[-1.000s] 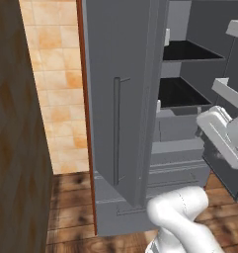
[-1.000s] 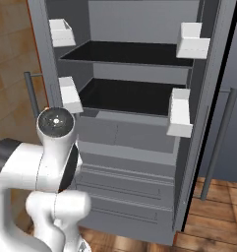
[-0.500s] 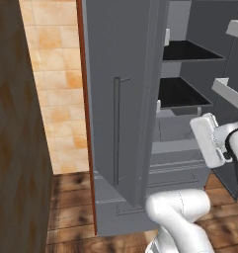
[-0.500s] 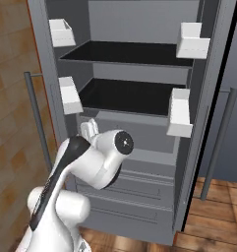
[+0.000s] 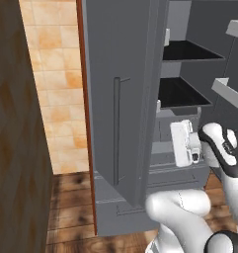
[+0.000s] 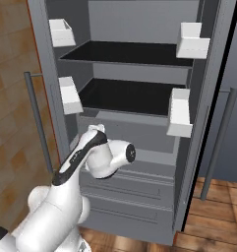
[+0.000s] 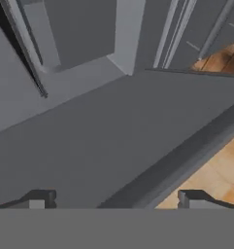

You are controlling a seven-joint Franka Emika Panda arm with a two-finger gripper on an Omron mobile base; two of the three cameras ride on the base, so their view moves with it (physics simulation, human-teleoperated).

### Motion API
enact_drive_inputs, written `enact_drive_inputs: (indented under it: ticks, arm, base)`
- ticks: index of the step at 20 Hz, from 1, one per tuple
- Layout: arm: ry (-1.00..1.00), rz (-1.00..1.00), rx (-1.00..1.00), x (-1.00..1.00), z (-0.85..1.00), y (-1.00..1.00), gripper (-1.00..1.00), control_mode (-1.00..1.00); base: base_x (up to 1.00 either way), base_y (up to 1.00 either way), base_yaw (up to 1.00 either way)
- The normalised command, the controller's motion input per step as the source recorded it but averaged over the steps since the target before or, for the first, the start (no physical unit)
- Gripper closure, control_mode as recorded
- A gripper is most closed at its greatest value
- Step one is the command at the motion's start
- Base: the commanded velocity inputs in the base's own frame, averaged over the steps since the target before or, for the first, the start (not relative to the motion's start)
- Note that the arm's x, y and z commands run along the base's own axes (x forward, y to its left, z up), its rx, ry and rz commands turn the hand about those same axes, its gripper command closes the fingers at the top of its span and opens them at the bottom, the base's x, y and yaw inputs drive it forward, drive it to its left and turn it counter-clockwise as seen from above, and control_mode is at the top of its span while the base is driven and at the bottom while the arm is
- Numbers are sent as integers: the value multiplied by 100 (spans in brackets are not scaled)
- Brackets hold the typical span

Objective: Place one of the steaks on the plate and the other in the bowl. Then place the bowl in the fridge.

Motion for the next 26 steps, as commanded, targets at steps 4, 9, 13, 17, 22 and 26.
enact_drive_inputs:
  ticks: [4, 9, 13, 17, 22, 26]
  arm:
    - [6, 1, 8, 71, -39, 98, -100, -100]
    - [22, 8, 19, 34, -33, 93, -100, -100]
    - [7, 7, 10, 0, -16, 100, -100, -100]
    - [0, 0, 0, 1, 0, 100, -100, -100]
    - [1, 0, -3, 1, 1, 48, -100, -100]
    - [1, 0, 0, 6, 1, -3, -100, -100]
  base:
    - [0, 0, 0]
    - [0, 0, 0]
    - [0, 0, 0]
    - [0, 0, 0]
    - [0, 0, 0]
    - [0, 0, 0]
